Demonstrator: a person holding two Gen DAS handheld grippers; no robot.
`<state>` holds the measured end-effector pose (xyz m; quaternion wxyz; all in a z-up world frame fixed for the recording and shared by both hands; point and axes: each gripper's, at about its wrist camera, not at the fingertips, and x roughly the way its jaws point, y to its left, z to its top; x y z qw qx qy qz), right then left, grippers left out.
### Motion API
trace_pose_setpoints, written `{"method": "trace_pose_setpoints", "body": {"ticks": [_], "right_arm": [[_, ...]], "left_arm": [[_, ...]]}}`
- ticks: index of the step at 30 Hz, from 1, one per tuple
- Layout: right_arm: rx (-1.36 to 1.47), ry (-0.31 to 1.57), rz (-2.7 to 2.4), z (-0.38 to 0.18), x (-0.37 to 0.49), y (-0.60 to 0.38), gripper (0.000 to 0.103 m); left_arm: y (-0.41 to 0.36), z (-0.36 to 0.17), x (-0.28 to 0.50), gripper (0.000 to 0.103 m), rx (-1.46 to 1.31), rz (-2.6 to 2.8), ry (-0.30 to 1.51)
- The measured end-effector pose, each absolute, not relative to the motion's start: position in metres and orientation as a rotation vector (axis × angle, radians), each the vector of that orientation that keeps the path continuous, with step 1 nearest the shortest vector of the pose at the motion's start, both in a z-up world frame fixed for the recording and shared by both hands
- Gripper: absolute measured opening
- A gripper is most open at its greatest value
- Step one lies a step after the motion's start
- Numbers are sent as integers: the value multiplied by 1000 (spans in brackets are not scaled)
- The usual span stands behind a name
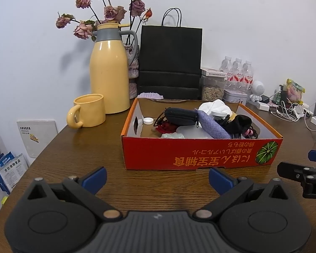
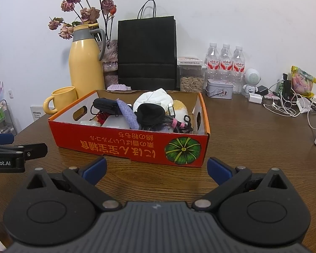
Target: Organize objects
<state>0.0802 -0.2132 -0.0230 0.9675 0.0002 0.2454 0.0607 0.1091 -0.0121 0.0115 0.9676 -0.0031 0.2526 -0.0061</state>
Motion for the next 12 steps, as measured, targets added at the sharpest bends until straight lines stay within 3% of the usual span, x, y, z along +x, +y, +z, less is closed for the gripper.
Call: {"method": "trace_pose_setpoints", "body": {"ticks": [12], "right_arm": [[-1, 499, 123, -25, 80, -211, 103]], "left_arm": [[-17, 9, 107, 103, 16, -31, 508]]}}
